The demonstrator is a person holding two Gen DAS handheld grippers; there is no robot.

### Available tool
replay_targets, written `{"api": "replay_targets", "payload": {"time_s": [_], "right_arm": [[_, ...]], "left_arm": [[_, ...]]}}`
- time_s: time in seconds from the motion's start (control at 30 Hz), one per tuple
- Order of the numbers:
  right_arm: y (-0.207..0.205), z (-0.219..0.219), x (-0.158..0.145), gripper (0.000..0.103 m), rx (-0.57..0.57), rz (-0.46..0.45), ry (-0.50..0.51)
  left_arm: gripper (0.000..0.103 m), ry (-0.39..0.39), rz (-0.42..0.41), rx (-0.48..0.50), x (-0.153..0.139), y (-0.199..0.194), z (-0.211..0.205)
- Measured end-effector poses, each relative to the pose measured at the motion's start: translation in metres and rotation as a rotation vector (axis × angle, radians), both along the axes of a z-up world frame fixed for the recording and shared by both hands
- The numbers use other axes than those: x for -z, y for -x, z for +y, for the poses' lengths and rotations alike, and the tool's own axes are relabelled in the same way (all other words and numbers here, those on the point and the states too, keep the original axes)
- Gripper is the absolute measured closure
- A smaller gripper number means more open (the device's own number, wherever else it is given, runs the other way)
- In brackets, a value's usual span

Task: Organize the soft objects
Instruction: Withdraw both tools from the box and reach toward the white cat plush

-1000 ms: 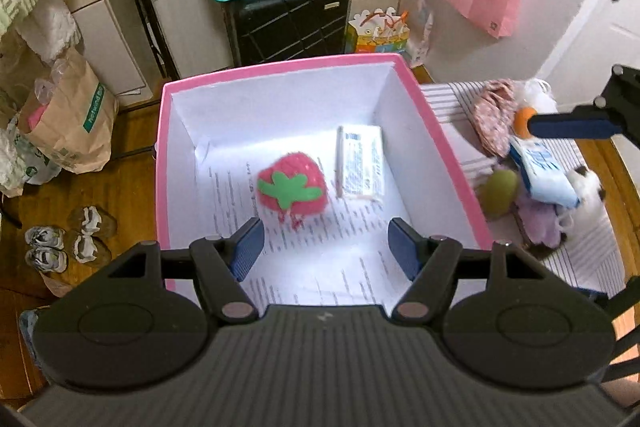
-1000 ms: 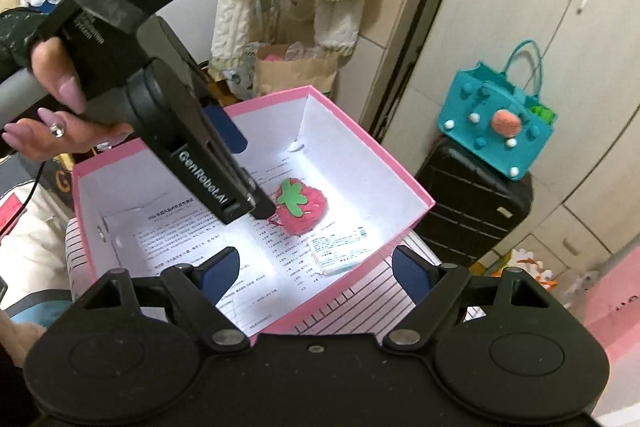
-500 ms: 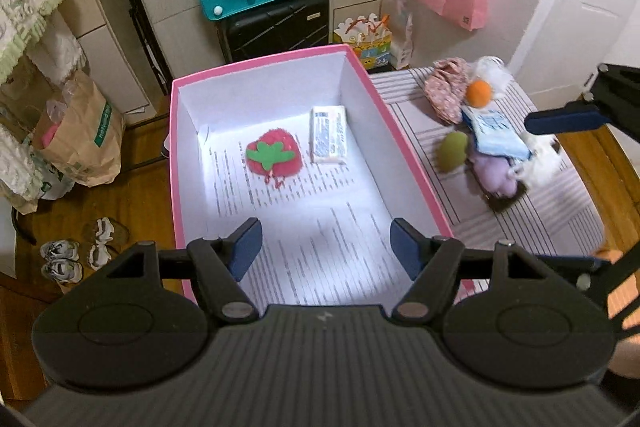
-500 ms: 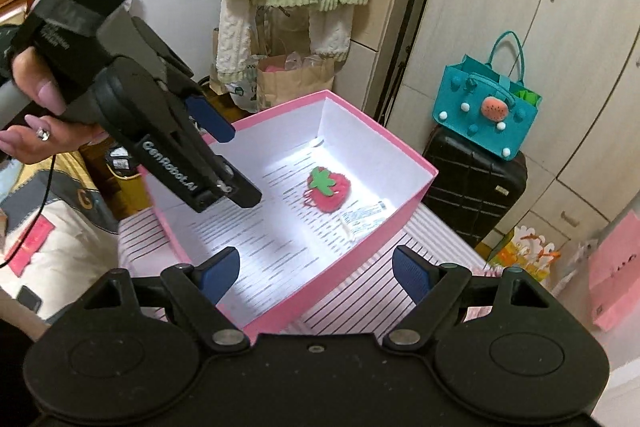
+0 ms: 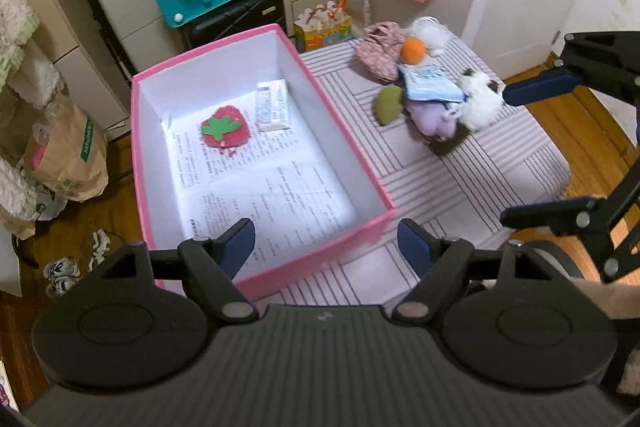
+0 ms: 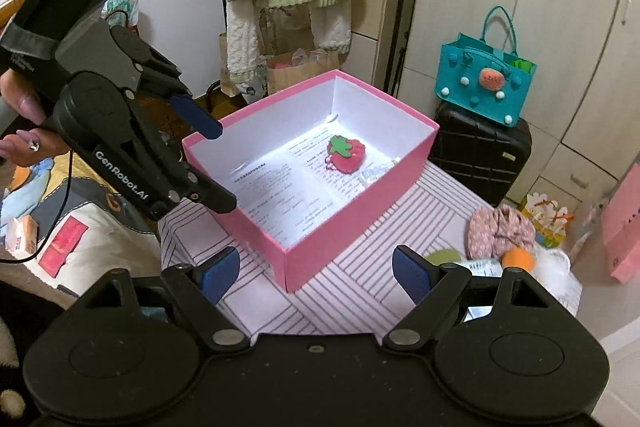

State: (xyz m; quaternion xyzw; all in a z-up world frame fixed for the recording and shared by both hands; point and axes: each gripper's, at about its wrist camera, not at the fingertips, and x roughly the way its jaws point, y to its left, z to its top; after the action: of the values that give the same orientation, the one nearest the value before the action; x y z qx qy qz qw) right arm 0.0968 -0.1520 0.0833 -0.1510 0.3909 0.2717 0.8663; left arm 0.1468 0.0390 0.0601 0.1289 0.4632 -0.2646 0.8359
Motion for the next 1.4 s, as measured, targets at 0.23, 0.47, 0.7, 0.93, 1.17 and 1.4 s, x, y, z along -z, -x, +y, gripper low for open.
{"api": "replay_targets", "payload": {"time_s": [0.23,0.47,0.7,0.93,1.17,1.4], "right_arm": [[0.024,-0.03,0.004,0.016,0.056,-0.016,-0.016],[0.038,-0.062,0.015,0.016,0.12,-0.006,-0.018],[0.037,-0.091,0.041,0.016,0.177,0.006,-0.028],[0.023,-0.112,0.063,0.016,0.215,-0.028,-0.03],[0.005,-0.125,0.086,0.016,0.227,-0.066,0.0],[-0.007,-0.143,0.123,0.016,0.269,-0.098,0.011]], "left_arm": [[0.024,0.012,-0.021,0.062,0.004,0.026,-0.016],[0.024,0.044,-0.045,0.121,0.011,0.036,-0.038],[0.024,0.116,-0.095,0.185,0.017,0.034,-0.059],[0.025,0.215,-0.082,0.193,0.031,0.025,-0.078],[0.027,0.29,-0.084,0.162,0.042,0.014,-0.1],[0.031,0.363,-0.09,0.143,0.06,0.007,-0.129]]}}
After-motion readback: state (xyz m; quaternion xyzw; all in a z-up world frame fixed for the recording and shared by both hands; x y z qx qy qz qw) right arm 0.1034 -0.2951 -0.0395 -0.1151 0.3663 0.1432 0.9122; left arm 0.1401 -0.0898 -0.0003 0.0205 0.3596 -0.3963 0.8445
